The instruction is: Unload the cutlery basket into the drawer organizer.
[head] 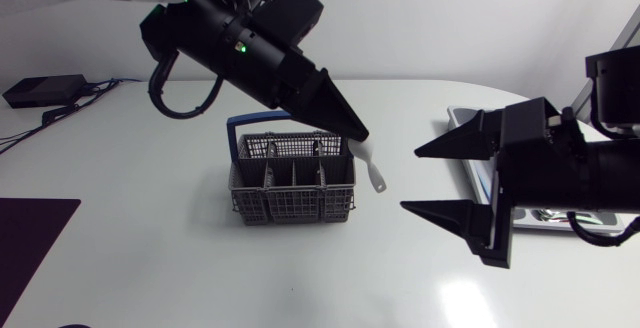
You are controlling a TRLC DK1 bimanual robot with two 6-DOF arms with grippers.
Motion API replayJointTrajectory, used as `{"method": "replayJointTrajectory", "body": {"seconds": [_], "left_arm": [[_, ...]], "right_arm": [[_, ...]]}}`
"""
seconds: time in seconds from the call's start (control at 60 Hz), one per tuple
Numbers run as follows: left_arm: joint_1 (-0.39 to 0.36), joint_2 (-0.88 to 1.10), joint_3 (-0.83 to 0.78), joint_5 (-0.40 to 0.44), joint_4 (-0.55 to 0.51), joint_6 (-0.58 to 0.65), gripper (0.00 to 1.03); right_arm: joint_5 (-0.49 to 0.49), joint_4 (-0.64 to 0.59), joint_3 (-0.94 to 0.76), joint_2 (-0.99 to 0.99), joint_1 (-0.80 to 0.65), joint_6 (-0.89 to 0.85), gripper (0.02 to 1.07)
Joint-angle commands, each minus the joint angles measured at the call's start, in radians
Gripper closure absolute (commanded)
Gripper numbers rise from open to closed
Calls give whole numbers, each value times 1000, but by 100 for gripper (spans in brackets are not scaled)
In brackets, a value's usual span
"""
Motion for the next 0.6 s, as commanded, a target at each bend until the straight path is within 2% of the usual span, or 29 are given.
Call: {"method": "replayJointTrajectory", "body": {"seconds": [0.0, 0.133, 0.4, 0.583], "left_arm": [[-18, 26, -21, 14, 1, 25, 100], [-36, 41, -18, 14, 4, 27, 100], [-36, 44, -15, 14, 4, 28, 100], [-38, 44, -21, 14, 4, 33, 100]], "right_arm": [[14, 20, 28, 31, 54, 55, 21], [46, 66, 39, 70, 127, 81, 37], [54, 102, 50, 117, 155, 82, 84], [54, 89, 61, 137, 166, 74, 92]]}}
